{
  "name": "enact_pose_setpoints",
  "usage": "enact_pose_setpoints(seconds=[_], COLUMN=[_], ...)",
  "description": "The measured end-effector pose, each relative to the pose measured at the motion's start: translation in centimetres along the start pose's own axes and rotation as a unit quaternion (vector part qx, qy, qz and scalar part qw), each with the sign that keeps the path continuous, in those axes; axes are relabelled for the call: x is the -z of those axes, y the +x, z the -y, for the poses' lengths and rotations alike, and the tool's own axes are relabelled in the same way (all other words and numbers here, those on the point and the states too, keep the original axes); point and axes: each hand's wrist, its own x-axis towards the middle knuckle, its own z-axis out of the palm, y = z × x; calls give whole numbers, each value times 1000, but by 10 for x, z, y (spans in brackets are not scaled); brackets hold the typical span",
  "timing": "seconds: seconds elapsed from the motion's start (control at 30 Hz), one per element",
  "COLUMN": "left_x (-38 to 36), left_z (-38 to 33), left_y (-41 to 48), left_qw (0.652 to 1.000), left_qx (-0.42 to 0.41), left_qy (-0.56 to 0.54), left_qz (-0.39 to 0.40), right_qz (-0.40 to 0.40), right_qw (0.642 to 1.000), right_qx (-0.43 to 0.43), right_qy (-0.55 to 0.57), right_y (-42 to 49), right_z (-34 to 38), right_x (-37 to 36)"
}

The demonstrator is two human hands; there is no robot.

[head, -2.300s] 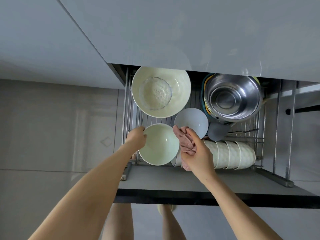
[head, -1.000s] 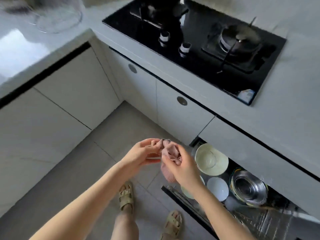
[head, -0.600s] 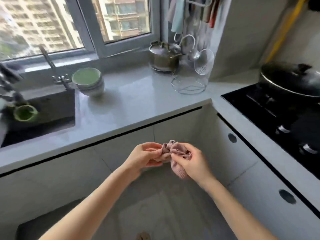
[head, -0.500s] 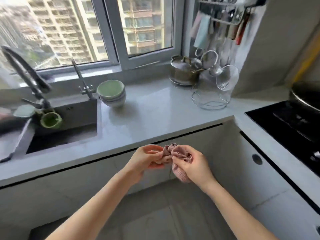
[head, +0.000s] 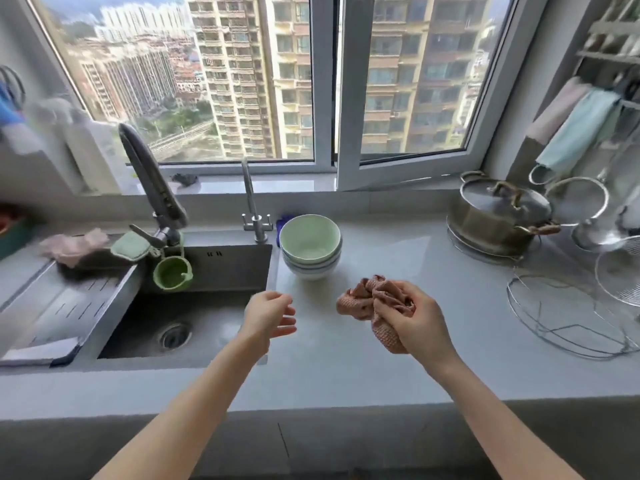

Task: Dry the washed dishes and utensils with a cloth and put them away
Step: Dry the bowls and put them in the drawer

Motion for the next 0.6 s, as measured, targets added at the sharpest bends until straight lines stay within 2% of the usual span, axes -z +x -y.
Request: enact_pose_setpoints(seconds=[0.17,0.33,0.47,0.6], left_x=[-16,-28,-32,-31], left_z=[-32,-54,-62,-71], left_y=[105,189,231,257], left_qw=[994,968,909,855], left_qx=[29,8,10,19], left_qy=[59,198,397,510], left_qz=[-84,-151,-124,-94], right_qz=[27,46,64,71], right_qw=[1000,998,996,994], right_qx=[-14,-35,-64,-84], right_qy=[3,6,-1,1], right_y=[104,183,219,240], right_z=[-14,-33,-49,-61], right_x=[-13,-22,-30,-35])
